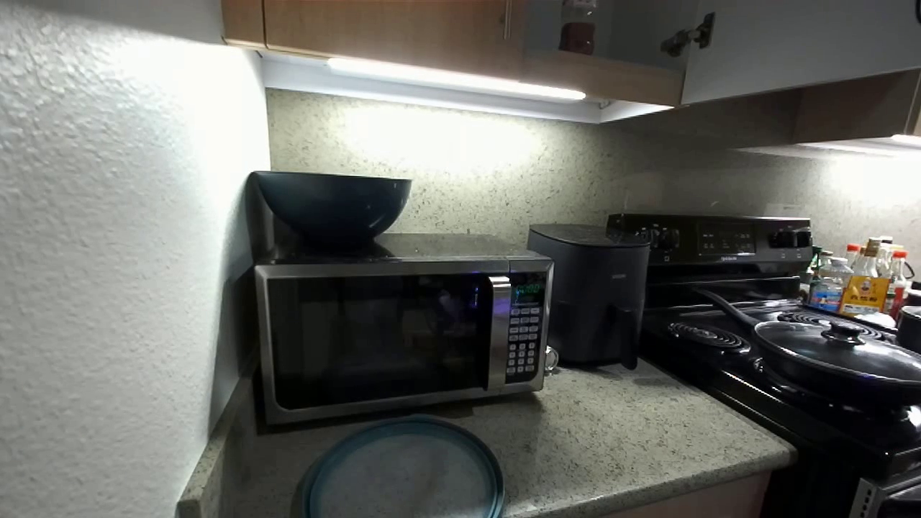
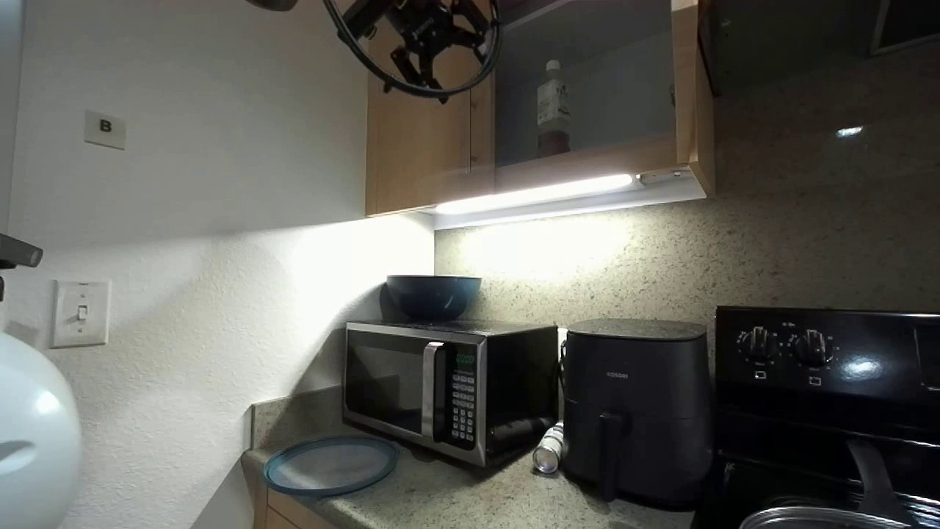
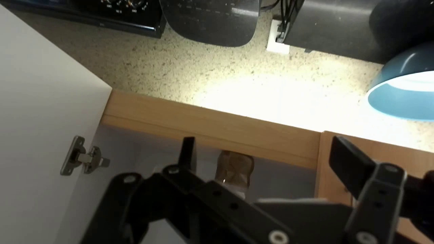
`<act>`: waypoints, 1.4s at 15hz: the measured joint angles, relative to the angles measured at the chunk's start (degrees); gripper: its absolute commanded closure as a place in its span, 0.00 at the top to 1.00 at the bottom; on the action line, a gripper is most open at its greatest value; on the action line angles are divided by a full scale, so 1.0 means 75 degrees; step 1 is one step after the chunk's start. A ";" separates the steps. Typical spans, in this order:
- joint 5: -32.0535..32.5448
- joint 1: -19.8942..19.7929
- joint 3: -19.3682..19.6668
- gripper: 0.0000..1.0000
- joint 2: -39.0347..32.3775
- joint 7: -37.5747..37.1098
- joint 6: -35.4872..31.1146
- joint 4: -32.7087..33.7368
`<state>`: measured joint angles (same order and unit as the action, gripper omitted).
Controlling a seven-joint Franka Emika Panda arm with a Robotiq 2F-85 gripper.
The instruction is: Remove the bottle from the cabinet and put it on the counter.
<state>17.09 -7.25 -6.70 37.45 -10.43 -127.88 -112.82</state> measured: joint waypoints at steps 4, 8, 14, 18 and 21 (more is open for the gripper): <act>0.0382 -0.0309 -0.0077 1.00 -0.0962 -0.0029 -0.0065 0.0923; 0.0451 -0.0384 -0.0137 1.00 -0.1073 -0.0032 -0.0041 0.1071; 0.0452 -0.0380 -0.0094 1.00 -0.1250 -0.0031 -0.0200 0.1279; 0.0453 -0.0366 0.0058 1.00 -0.2136 0.0068 -0.0640 0.2259; 0.0453 -0.0250 0.0153 1.00 -0.3019 0.0307 -0.0787 0.3289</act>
<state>20.48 -9.12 -5.55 14.81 -8.13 -133.79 -88.15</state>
